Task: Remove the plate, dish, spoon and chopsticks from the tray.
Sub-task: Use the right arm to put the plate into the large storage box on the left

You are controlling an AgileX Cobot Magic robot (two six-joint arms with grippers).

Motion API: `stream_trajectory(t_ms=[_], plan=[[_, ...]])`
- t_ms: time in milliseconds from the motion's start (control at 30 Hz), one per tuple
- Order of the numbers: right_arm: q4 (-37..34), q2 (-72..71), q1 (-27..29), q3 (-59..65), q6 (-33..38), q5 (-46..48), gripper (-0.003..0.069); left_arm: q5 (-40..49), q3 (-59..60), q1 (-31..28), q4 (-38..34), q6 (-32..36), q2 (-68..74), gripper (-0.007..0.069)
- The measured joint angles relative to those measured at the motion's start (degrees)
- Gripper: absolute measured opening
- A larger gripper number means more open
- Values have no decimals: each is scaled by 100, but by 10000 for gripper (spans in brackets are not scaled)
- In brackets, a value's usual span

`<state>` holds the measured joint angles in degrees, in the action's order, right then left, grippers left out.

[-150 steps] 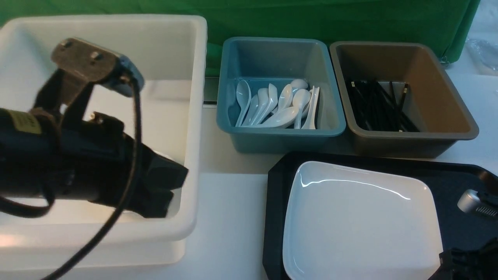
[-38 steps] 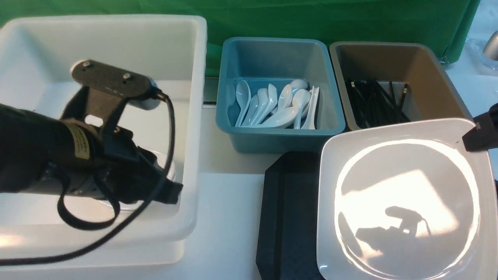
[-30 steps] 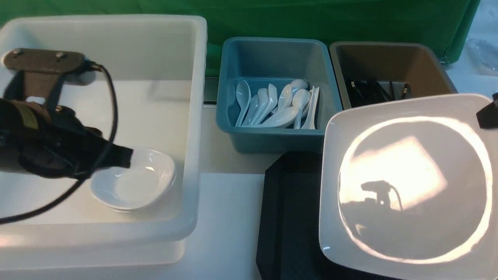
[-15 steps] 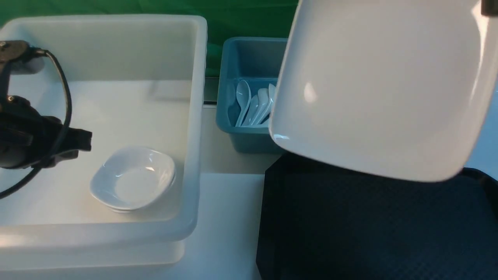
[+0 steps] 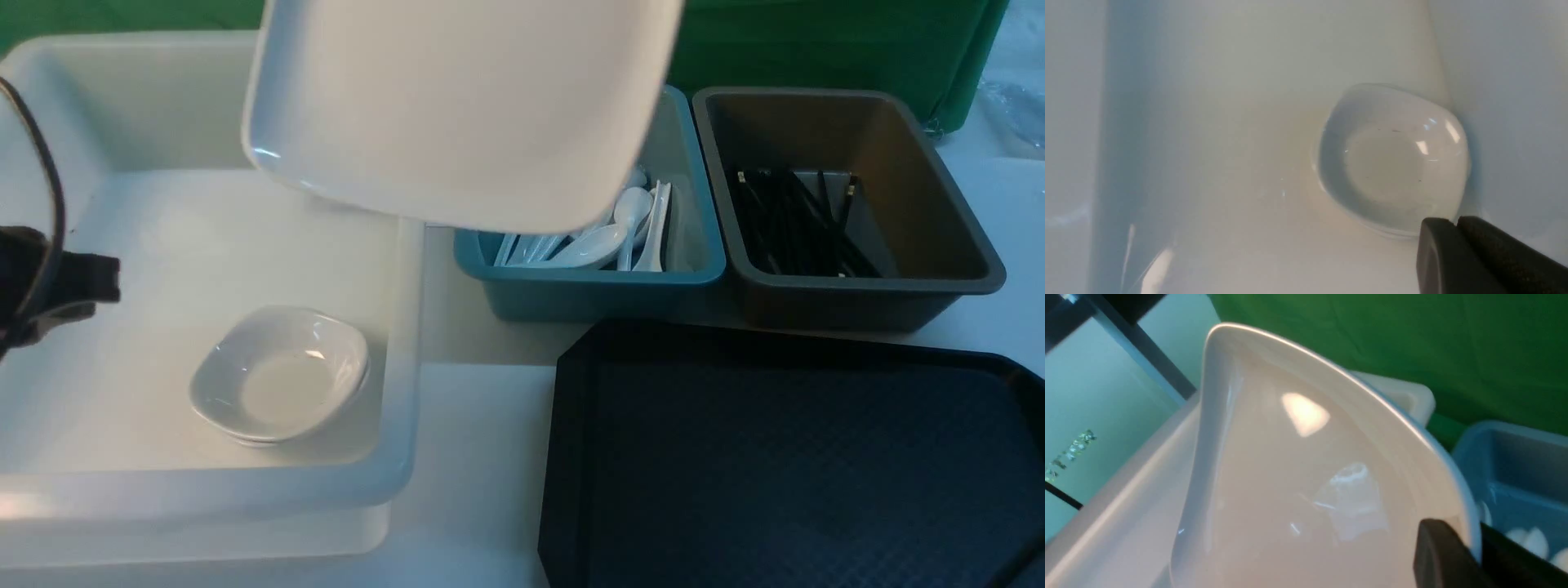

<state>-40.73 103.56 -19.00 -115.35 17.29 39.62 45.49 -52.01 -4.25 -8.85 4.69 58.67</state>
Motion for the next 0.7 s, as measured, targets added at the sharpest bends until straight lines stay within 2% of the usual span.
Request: stream_trajectory(t_ms=[167,300,500,700], plan=[[-32,954,-599,-753,-146,-891,54,230,0,-919,-121,28,-5,17],[-36,1406,-930,-896,-159,-1477,54,339,0,-1386,-345,206,-34,17],[-31,1924,-1340,-895,-122,-2413,54,344,0,-1525,-1152,815,-67,17],[-45,2253,-1563,-895,103,-2905,54,364,0,-1525,-1294,961,-67,17]])
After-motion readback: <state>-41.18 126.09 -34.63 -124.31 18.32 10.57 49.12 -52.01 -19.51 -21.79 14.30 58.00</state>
